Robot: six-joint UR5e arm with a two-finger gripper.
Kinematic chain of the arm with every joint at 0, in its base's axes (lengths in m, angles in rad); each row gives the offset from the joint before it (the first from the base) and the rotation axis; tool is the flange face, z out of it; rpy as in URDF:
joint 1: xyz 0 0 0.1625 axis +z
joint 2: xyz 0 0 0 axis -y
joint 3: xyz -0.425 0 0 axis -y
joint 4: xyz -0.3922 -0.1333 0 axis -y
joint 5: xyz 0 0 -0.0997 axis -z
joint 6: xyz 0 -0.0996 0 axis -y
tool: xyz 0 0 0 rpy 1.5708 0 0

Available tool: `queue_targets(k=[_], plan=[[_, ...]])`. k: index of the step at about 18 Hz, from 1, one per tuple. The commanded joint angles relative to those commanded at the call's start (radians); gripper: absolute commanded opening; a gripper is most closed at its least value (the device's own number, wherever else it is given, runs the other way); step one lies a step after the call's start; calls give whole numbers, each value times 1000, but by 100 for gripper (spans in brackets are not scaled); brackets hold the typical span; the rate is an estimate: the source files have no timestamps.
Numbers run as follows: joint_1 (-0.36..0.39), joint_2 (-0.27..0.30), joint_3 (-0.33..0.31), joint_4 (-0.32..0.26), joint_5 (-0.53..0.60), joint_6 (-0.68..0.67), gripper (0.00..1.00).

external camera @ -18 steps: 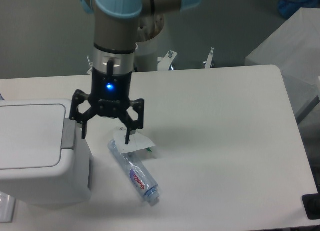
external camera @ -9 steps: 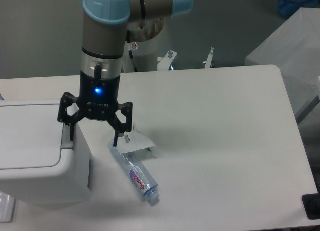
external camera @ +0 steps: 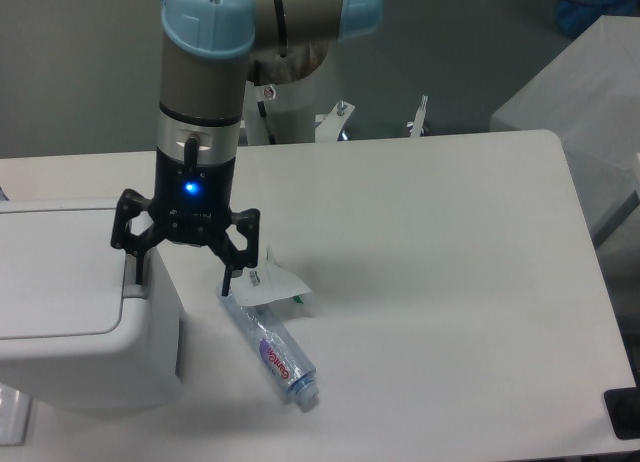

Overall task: Open the trash can
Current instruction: 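Lower the gripper fingers onto the trash can lid edge, then press the lid edge with the gripper so the lid flips open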

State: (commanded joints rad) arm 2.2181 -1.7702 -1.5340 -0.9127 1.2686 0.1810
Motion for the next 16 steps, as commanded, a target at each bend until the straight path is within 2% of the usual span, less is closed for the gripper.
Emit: queue_targets(k=[16], plan=[[0,-9,2,0,2,3,100]])
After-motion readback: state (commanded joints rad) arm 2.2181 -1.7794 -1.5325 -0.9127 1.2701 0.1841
